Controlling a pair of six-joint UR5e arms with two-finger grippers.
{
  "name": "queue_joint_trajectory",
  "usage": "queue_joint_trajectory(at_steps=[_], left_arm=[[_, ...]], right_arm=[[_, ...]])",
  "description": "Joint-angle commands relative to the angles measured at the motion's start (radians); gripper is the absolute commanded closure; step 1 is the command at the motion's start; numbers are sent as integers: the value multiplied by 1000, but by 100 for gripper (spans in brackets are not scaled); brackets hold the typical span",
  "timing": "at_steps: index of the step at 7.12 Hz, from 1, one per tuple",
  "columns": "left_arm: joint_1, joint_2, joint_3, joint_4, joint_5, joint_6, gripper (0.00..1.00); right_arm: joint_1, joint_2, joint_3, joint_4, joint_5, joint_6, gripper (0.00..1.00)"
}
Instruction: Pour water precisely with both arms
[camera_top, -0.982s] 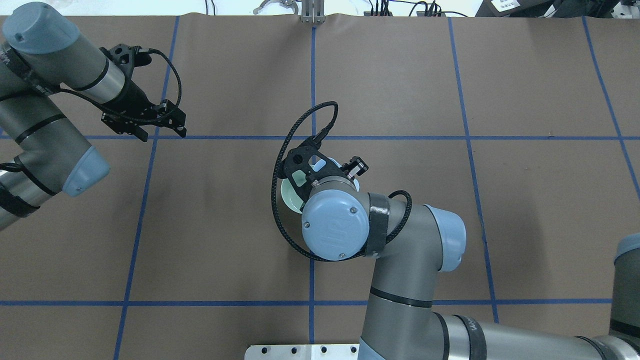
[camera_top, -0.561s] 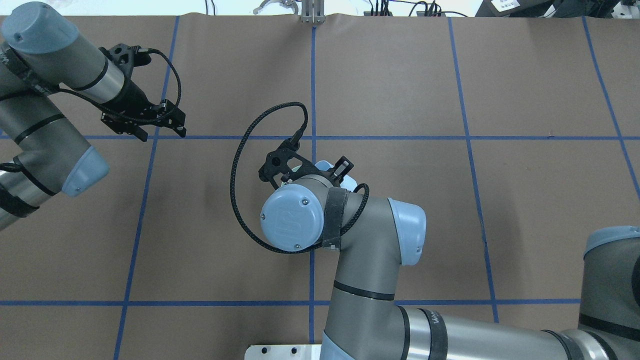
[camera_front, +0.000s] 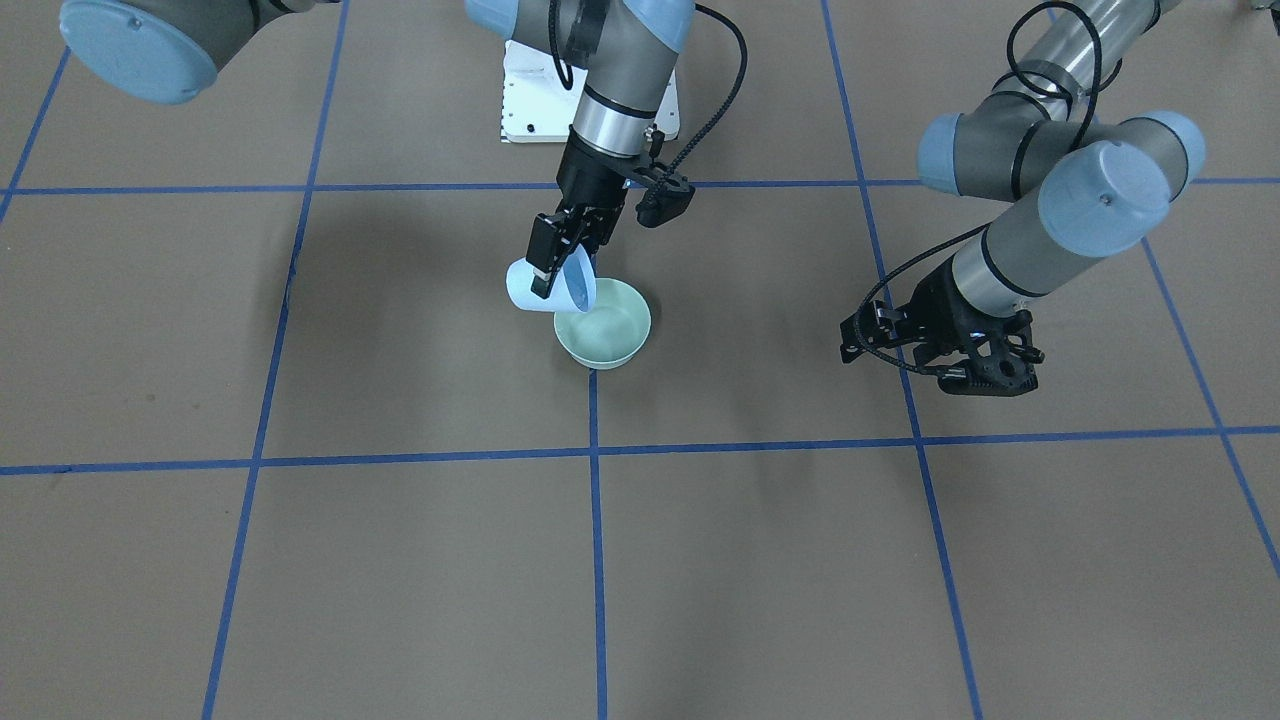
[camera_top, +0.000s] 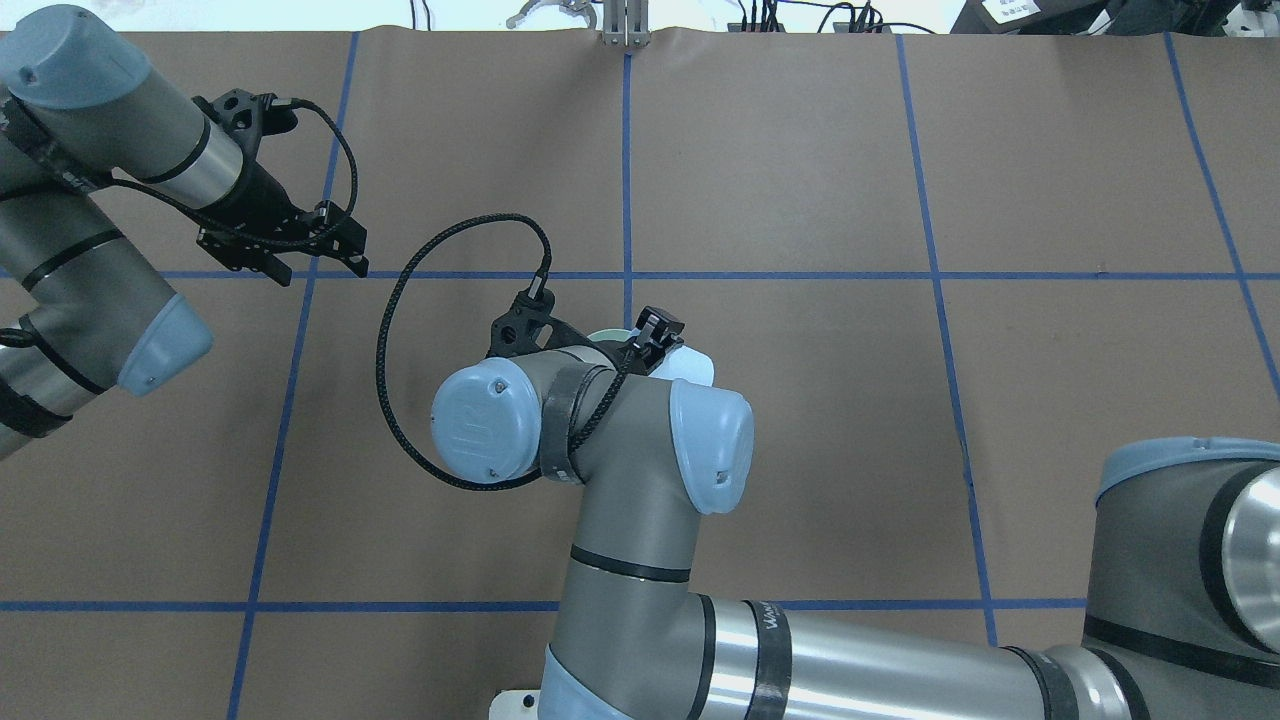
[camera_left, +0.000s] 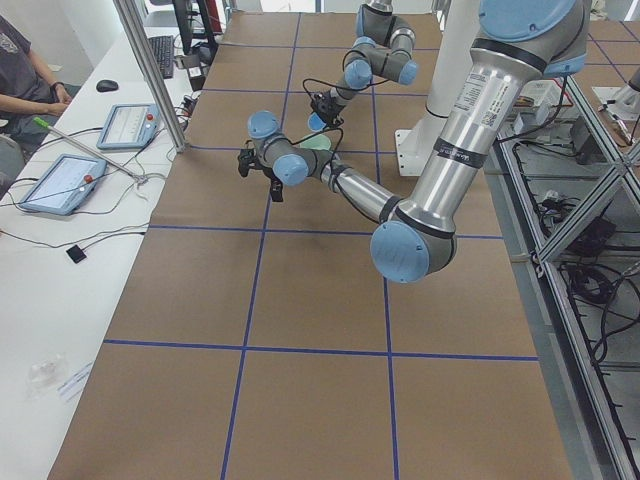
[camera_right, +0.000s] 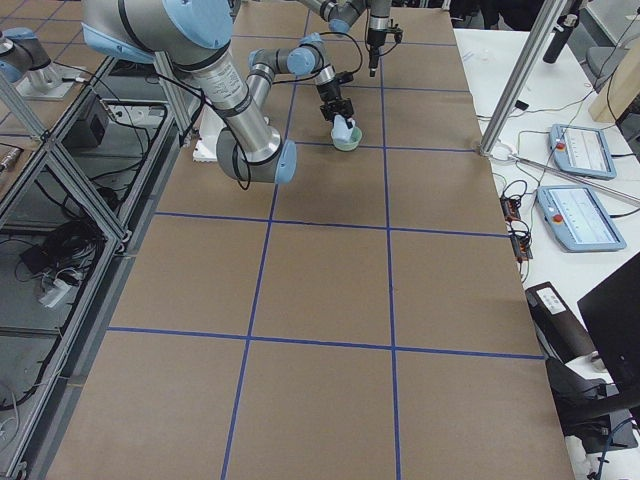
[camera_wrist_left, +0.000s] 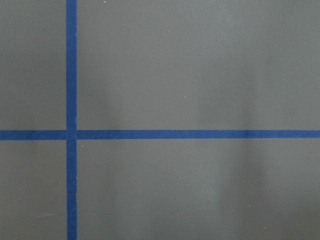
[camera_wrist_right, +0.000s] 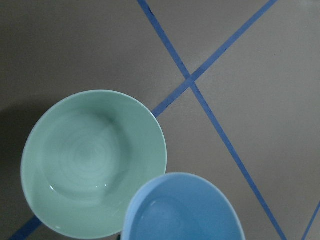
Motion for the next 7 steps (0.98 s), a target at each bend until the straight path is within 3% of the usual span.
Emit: queue_joint_trajectory(at_steps=[1, 7], left_arm=[[-1, 5, -3, -1, -1, 0, 0], [-1, 10, 0, -3, -1, 0, 0]], right_arm=[[0, 22, -22, -80, -3, -45, 67], [-2, 89, -81, -220, -9, -112, 67]])
